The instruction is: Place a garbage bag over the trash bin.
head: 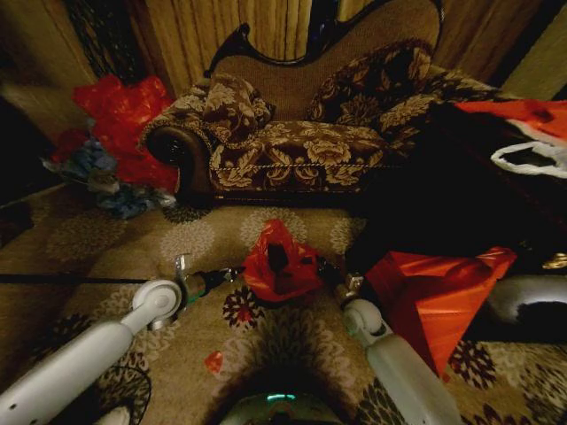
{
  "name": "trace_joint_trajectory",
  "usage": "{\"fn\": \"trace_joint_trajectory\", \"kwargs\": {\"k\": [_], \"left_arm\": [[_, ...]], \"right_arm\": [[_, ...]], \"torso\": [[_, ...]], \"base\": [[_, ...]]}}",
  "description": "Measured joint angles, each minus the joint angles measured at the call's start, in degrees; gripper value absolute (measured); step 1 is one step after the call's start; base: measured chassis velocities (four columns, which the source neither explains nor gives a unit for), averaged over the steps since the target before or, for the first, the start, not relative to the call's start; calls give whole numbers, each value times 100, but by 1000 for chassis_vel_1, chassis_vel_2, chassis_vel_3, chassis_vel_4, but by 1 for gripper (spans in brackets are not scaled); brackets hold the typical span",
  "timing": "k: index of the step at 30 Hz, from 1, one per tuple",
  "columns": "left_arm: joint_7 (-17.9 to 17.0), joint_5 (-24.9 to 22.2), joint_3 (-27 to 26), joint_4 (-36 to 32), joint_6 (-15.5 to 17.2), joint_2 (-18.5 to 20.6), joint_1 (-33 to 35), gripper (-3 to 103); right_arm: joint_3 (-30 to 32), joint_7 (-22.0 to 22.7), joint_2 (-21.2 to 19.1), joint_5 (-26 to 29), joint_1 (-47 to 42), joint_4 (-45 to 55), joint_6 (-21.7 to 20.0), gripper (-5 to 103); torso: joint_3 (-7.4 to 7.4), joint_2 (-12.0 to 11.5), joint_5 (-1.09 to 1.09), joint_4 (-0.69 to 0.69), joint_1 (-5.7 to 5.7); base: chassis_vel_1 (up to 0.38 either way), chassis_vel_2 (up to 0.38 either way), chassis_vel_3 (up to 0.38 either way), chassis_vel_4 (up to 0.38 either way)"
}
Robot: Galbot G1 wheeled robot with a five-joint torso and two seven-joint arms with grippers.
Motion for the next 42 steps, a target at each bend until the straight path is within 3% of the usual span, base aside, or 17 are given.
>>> {"fn": "trace_joint_trajectory", "kwargs": {"k": [7, 14, 22, 26, 30, 42], "left_arm": [[195, 442, -356, 174, -45, -92, 642, 0], [279, 759, -164, 557, -144, -375, 652, 0], [373, 1009, 260, 1187, -271, -863, 8, 0], [441, 1240, 715, 1915, -339, -1362, -625, 0], [488, 1410, 883, 2269, -421, -1585, -813, 0], [556, 1653, 947, 2914, -741, -2012, -1183, 0]], "right_arm": [[-260, 43, 291, -197, -95, -245, 63, 0], [-261, 52, 330, -331, -160, -486, 79, 0], [-187, 63, 355, -420, -152, -708, 151, 0], [-217, 51, 498, -510, -2, -1074, 204, 0], [-234, 35, 560, -578, 73, -1270, 209, 0], [-236, -32, 799, -757, 470, -1928, 379, 0]], "torso": [[0, 0, 0, 1, 1], [0, 0, -1, 1, 1], [0, 0, 0, 0, 1], [1, 0, 0, 0, 2], [1, 0, 0, 0, 2], [1, 0, 0, 1, 2]], "base": [[0, 0, 0, 0], [0, 0, 0, 0], [0, 0, 0, 0], [0, 0, 0, 0], [0, 0, 0, 0], [0, 0, 0, 0]]}}
